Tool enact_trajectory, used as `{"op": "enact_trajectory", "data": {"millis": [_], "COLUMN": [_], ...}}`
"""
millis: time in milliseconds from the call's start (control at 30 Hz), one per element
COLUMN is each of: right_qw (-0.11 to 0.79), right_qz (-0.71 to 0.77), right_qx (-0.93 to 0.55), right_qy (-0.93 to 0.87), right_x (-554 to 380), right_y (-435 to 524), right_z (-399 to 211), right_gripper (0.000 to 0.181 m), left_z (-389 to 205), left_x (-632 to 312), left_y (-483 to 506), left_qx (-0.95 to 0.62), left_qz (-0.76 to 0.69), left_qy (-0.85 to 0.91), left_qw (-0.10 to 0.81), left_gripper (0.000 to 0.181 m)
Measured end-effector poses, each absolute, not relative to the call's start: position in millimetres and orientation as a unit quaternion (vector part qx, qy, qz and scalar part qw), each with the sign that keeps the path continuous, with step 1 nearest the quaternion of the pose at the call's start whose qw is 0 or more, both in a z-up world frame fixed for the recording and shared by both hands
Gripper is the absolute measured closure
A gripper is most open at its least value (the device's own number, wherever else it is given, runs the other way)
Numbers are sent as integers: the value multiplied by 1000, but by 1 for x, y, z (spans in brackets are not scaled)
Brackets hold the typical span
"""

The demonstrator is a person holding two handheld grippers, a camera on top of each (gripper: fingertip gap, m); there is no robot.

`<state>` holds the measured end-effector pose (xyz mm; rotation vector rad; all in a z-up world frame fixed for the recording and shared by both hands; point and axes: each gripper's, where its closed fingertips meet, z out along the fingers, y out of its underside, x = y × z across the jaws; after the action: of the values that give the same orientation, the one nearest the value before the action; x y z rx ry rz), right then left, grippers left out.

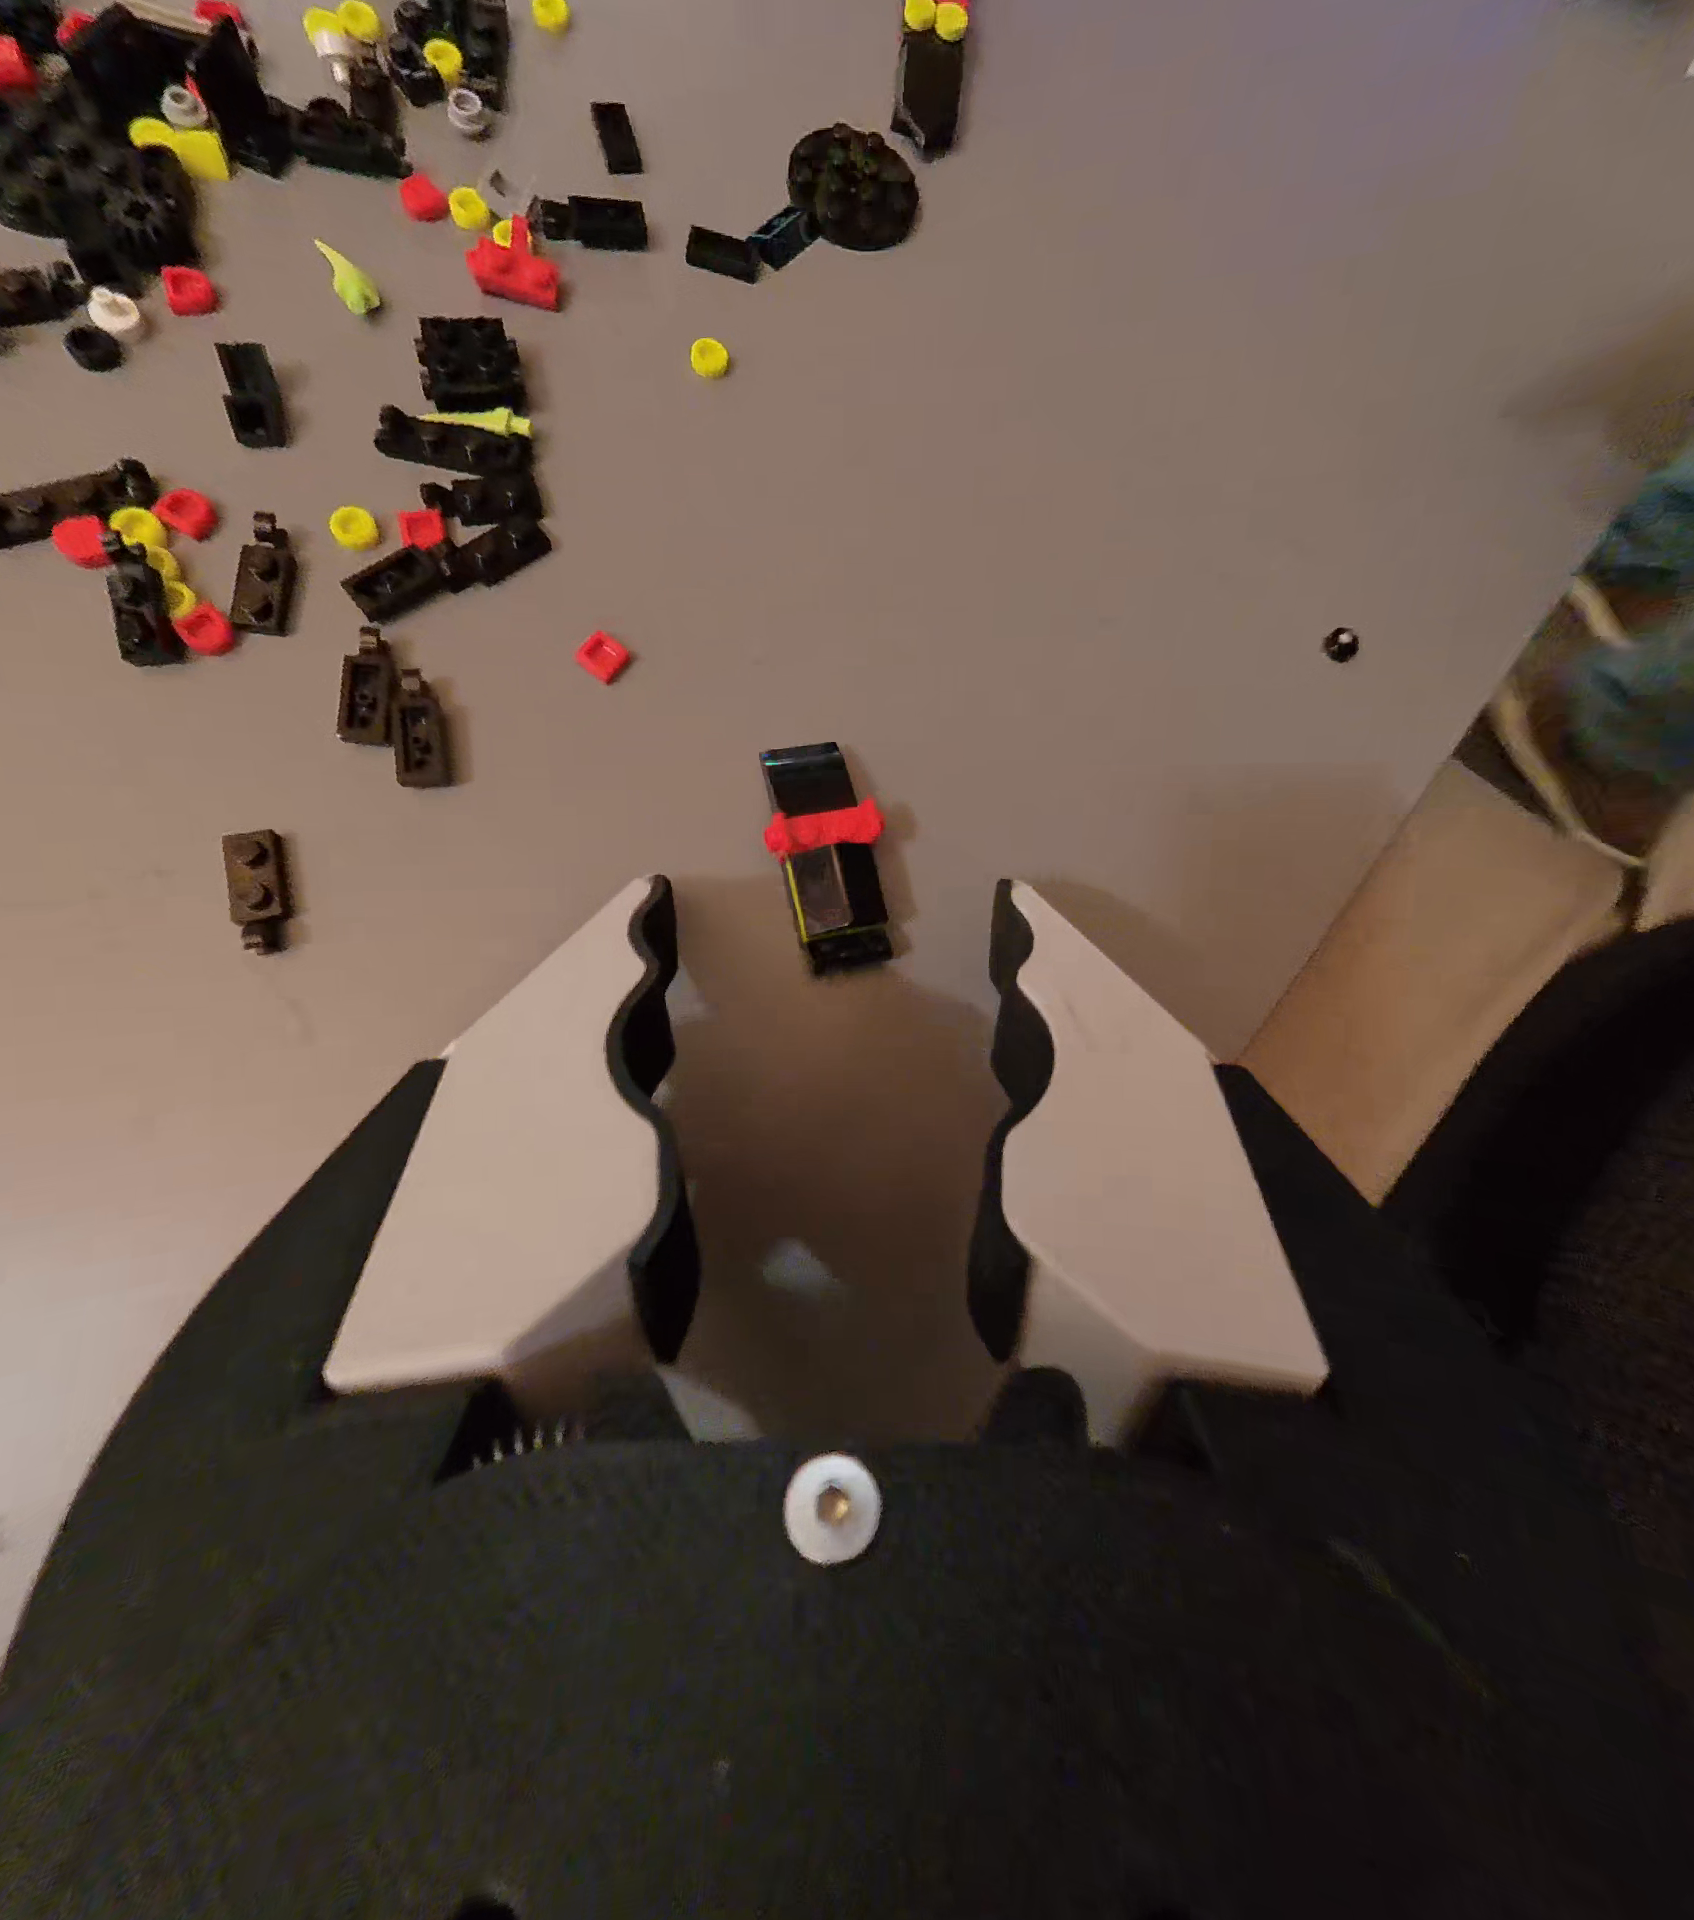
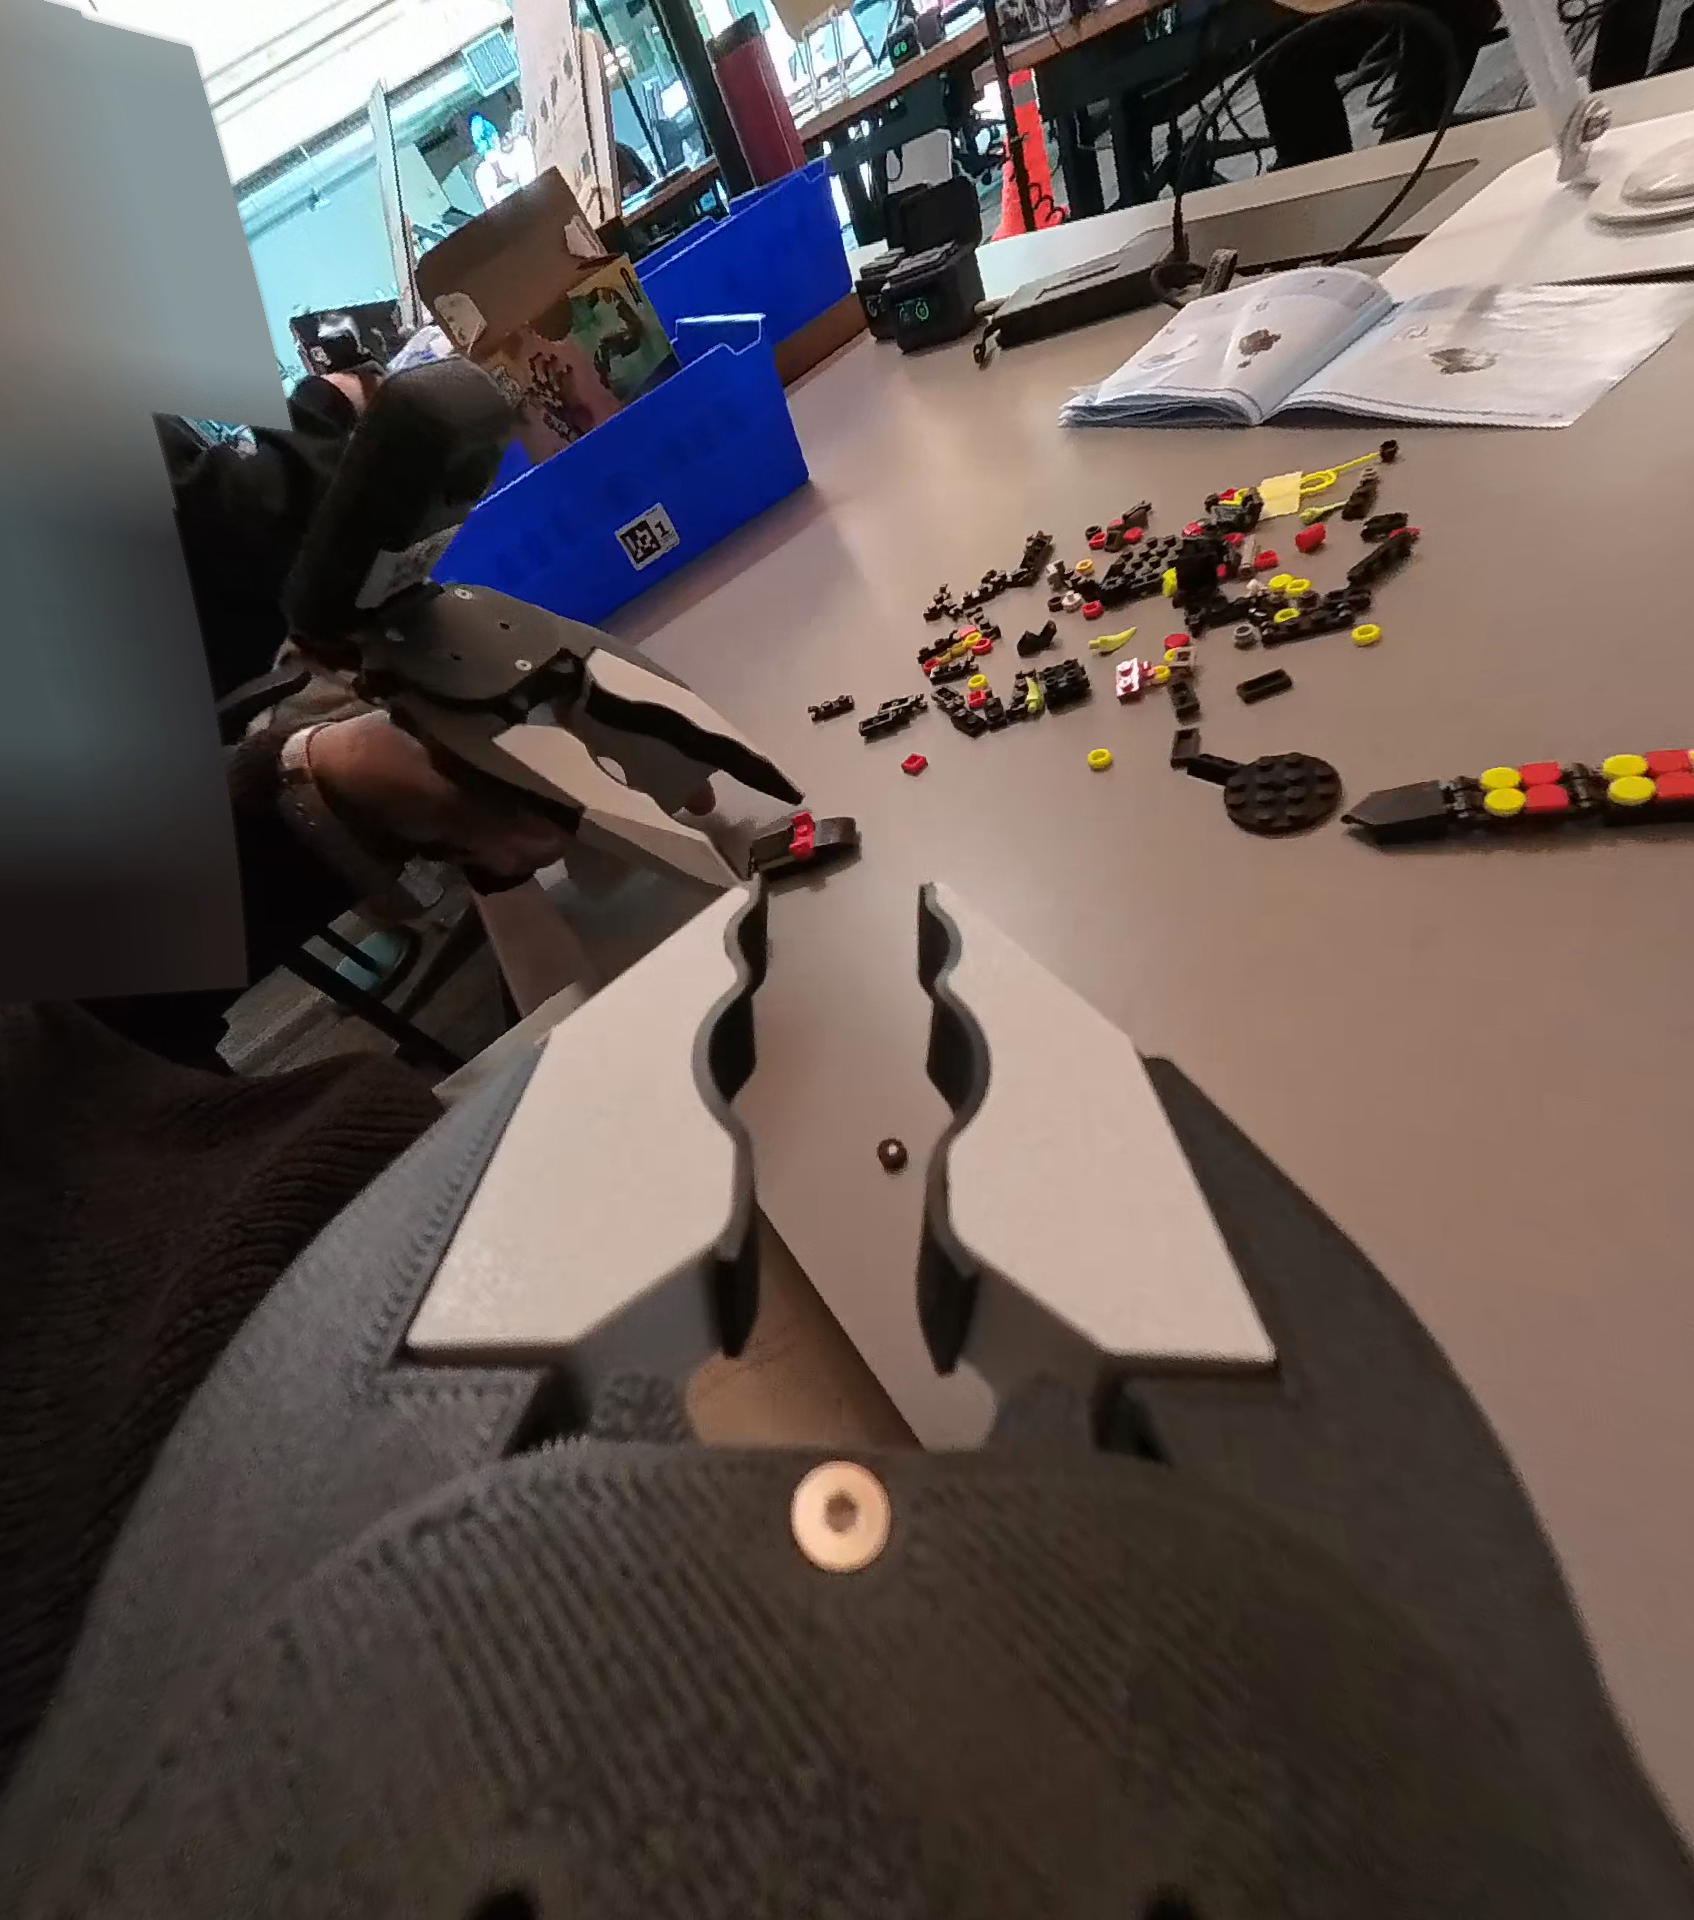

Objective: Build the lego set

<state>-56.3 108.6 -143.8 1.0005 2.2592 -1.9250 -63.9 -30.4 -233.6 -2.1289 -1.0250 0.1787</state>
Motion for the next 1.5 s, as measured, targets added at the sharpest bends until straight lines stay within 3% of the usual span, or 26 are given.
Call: {"op": "enact_trajectory", "data": {"millis": [100,233,300,500,733,1033,1233,1500], "right_qw": [11,16,17,12,-69,-135,-82,-70], "right_qz": [-614,-613,-613,-607,-455,-358,-393,-383], "right_qx": [323,326,326,322,318,296,334,333], "right_qy": [721,719,720,726,829,876,853,858], "right_x": [-56,-56,-56,-55,-56,-30,-20,-26], "right_y": [108,109,109,109,126,106,101,97], "right_z": [-145,-146,-146,-147,-194,-223,-230,-239], "right_gripper": [154,154,154,154,158,158,176,167], "left_z": [-243,-243,-242,-232,-201,-204,-208,-210], "left_x": [-68,-66,-68,-69,-65,-49,-48,-49], "left_y": [-37,-33,-34,-26,3,36,43,44], "left_qx": [-861,-866,-864,-832,-662,-656,-663,-662], "left_qz": [144,151,154,107,-124,-155,-163,-179], "left_qy": [-363,-346,-347,-390,-521,-510,-501,-496], "left_qw": [326,327,332,379,525,534,531,533], "left_gripper": [128,146,167,167,168,168,168,168]}}
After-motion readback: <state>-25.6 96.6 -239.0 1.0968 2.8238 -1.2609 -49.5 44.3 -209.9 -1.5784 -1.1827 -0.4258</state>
